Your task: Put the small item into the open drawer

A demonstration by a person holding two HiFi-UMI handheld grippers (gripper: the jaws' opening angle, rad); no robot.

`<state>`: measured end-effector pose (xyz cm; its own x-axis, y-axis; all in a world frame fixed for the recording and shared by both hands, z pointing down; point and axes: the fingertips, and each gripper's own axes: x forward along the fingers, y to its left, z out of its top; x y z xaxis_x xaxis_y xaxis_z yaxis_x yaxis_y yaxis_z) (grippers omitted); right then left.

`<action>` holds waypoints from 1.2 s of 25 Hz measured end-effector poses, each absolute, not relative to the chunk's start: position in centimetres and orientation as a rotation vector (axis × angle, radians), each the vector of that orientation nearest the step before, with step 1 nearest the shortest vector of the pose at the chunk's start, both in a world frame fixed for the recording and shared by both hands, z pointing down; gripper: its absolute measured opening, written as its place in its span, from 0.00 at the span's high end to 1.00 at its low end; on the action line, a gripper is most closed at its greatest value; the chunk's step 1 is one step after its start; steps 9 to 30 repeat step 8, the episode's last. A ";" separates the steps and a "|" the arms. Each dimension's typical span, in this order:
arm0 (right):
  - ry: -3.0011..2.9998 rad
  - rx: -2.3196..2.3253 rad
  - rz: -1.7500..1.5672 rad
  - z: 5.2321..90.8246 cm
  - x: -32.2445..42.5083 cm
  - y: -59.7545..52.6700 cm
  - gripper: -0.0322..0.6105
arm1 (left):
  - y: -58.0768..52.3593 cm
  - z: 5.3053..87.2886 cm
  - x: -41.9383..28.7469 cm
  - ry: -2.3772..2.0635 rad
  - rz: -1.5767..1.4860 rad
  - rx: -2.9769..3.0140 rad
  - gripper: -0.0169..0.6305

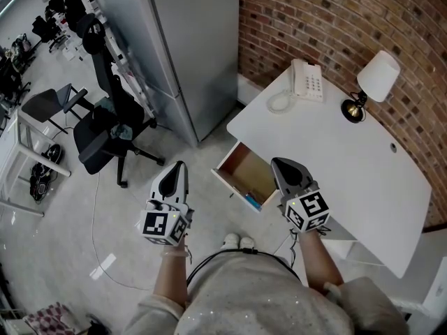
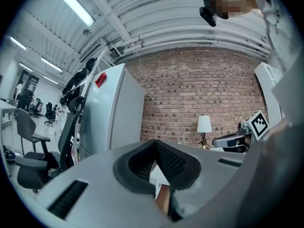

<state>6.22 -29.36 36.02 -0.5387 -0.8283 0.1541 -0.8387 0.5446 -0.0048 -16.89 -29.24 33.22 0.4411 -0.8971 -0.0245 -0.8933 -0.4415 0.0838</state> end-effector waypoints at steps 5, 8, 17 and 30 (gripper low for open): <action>-2.644 1.428 0.117 36.1 6.4 -29.5 0.94 | -29.3 33.4 -16.8 -1.630 -0.093 2.611 0.97; -2.645 1.422 0.118 36.1 6.4 -29.6 0.94 | -29.4 33.5 -16.9 -1.631 -0.088 2.608 0.97; -2.645 1.422 0.118 36.1 6.4 -29.6 0.94 | -29.4 33.5 -16.9 -1.631 -0.088 2.608 0.97; -2.645 1.422 0.118 36.1 6.4 -29.6 0.94 | -29.4 33.5 -16.9 -1.631 -0.088 2.608 0.97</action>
